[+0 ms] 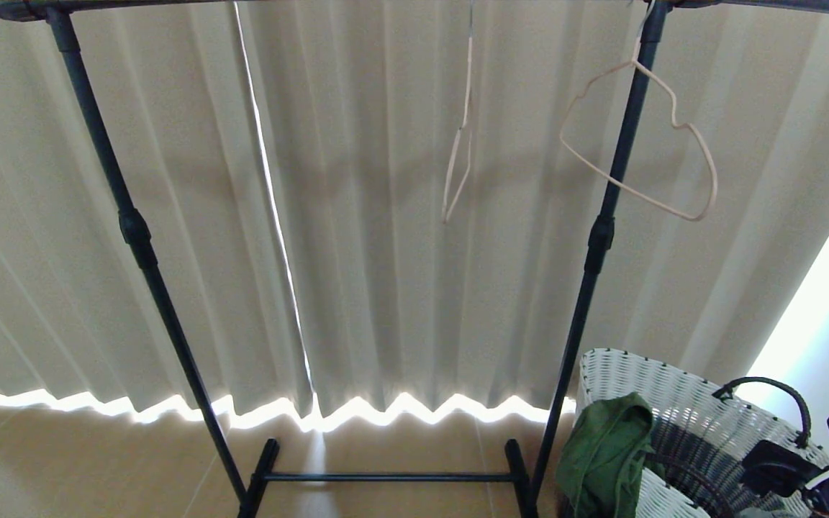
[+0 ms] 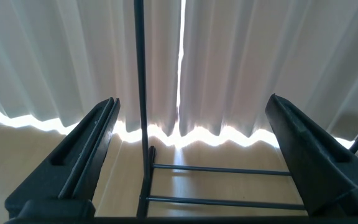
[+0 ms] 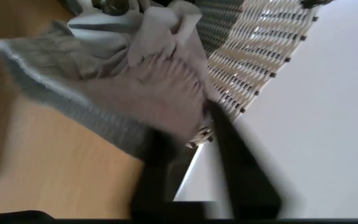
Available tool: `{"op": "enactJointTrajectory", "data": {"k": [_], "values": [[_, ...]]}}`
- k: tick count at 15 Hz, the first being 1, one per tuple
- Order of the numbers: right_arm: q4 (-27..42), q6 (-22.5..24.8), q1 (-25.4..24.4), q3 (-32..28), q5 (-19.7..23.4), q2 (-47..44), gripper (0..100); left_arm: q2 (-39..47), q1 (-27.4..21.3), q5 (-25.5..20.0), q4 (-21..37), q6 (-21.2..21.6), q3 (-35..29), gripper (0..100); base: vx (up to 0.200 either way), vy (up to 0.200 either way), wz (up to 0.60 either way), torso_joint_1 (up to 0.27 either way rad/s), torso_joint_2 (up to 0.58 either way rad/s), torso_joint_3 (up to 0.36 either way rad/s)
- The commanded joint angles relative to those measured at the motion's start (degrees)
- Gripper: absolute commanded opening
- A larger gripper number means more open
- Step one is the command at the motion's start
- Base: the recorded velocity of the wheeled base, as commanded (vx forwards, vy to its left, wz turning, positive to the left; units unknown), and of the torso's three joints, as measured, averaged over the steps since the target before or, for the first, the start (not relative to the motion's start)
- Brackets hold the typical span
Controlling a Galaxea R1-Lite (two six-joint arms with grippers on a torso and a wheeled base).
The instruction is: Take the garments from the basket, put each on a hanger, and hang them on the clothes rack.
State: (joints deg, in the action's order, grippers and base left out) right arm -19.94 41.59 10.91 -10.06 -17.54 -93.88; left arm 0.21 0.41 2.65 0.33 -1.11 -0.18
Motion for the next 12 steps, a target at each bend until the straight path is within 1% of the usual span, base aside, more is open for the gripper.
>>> {"op": "enactJointTrajectory", "data": {"k": [1,3,4,5,6,7,9,10,11,12], "values": [[-0.01,-0.02,0.08,0.04,0.05,-0.87,0,-0.03,0.02,-0.01,0.02,-0.03,0.01,100,0.0,0.0,0.0,0.0,0.0,0.0],[-0.01,-0.2,0.08,0.57,0.49,2.03,0,-0.03,0.02,-0.1,0.02,0.05,0.01,100,0.0,0.0,0.0,0.0,0.0,0.0],[-0.1,-0.29,0.08,0.92,0.58,5.2,0,-0.03,0.02,-0.1,0.02,0.05,0.01,100,0.0,0.0,0.0,0.0,0.0,0.0],[-0.01,-0.37,0.08,1.8,1.28,11.0,0,-0.03,0.02,-0.18,0.02,0.05,0.01,100,0.0,0.0,0.0,0.0,0.0,0.0],[-0.01,-0.37,0.08,2.06,2.34,13.2,0,-0.03,0.02,-0.27,0.02,0.05,0.01,100,0.0,0.0,0.0,0.0,0.0,0.0],[0.34,-0.73,0.08,2.15,5.24,19.35,0,-0.03,0.02,-0.27,0.02,0.05,0.01,100,0.0,0.0,0.0,0.0,0.0,0.0],[0.87,-4.33,0.08,2.15,5.59,26.12,0,-0.03,0.02,-0.27,0.02,0.05,0.01,100,0.0,0.0,0.0,0.0,0.0,0.0],[0.87,-6.17,0.08,1.97,5.68,31.13,0,-0.03,0.02,-0.27,0.02,0.05,0.01,100,0.0,0.0,0.0,0.0,0.0,0.0],[0.78,-6.35,0.08,1.88,5.68,32.8,0,-0.03,0.02,-0.27,0.02,0.05,0.01,100,0.0,0.0,0.0,0.0,0.0,0.0],[0.52,-6.7,0.08,1.53,6.12,36.75,0,-0.03,0.02,-0.36,0.02,0.14,0.01,100,0.0,0.0,0.0,0.0,0.0,0.0]]}}
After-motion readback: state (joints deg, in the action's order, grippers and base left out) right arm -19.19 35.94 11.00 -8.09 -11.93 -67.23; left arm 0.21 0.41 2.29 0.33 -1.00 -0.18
